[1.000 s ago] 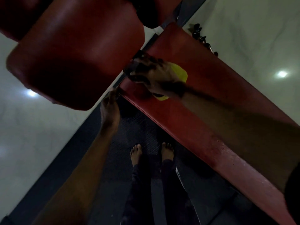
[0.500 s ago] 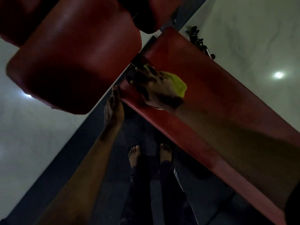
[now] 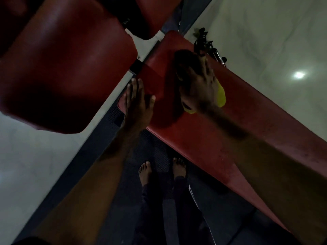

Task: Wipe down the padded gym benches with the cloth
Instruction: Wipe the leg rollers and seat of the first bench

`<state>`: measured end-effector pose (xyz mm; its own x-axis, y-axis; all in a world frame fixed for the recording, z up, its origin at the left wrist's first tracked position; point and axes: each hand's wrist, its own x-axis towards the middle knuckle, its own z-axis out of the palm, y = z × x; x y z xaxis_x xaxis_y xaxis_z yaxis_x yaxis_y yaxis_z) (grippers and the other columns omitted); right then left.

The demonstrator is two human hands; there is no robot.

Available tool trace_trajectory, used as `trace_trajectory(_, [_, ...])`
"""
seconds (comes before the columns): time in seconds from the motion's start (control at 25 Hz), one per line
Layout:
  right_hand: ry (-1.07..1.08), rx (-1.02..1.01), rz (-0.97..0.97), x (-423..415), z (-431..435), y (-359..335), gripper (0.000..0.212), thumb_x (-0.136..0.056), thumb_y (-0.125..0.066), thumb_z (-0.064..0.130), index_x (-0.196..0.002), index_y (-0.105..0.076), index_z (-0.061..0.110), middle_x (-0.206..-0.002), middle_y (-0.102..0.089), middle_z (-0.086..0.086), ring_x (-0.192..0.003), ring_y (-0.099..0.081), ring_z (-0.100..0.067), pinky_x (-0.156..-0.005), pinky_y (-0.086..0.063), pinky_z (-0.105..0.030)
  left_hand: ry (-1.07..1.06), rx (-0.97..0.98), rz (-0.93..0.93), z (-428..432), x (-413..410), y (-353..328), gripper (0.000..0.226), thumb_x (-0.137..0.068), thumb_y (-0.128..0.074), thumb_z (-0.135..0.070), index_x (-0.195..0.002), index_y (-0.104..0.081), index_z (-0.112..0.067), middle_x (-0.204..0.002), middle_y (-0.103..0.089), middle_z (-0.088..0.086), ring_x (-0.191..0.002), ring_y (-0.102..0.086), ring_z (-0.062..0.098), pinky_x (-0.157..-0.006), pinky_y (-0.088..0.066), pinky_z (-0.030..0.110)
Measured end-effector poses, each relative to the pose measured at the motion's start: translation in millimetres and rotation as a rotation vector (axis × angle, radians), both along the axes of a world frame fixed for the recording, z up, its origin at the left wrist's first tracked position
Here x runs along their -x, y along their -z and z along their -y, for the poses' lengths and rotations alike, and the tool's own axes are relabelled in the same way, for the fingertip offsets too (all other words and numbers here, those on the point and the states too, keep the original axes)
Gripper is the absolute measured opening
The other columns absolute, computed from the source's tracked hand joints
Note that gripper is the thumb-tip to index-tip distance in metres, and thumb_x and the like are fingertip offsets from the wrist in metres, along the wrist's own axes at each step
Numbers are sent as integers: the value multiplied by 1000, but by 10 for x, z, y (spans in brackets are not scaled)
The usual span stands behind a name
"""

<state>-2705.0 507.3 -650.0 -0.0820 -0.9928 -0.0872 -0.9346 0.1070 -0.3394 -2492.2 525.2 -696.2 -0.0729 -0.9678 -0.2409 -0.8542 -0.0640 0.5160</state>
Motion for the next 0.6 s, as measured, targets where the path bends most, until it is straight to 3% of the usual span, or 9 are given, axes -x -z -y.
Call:
trace_trajectory(0.12, [-106,-11,-80,5,-61,209,67,-93,-47,57,-156,-32,38,-168,-20,-4,-153,-16,-42,-121,-19,-59,0,-55,147,7,94,63,86,-95,-28,-60,-160,0,-12,-168,5,12,-154,6,31,-119,12,44])
trace_trajectory(0.24, [-94,-26,-88,-19,291,325,57,-98,-37,57,-152,-38,39,-163,-33,-1,-149,-28,-39,-118,-25,-60,0,-115,216,43,127,59,88,-91,-25,-62,-160,4,-15,-168,10,7,-154,10,28,-119,13,42])
trace_trajectory(0.36, [-85,-11,-22,-7,669,347,51,-99,-40,56,-147,-45,41,-158,-40,1,-146,-33,-37,-116,-29,-59,-10,-151,215,81,122,52,89,-90,-27,-61,-160,5,-17,-168,11,6,-154,12,27,-120,13,42])
trace_trajectory(0.48, [-52,-28,-3,-13,624,409,49,-99,-43,55,-147,-45,43,-157,-40,1,-148,-30,-36,-117,-30,-57,-46,-65,138,46,206,-36,87,-91,-41,-46,-160,-5,-9,-168,-1,13,-154,1,32,-124,1,48])
trace_trajectory(0.6, [70,-10,13,251,376,354,55,-94,-52,44,-147,-45,40,-159,-37,1,-148,-30,-35,-116,-33,-54,107,101,-31,333,384,-119,75,-91,-49,-22,-157,-21,0,-164,-17,20,-153,-13,33,-125,-9,44])
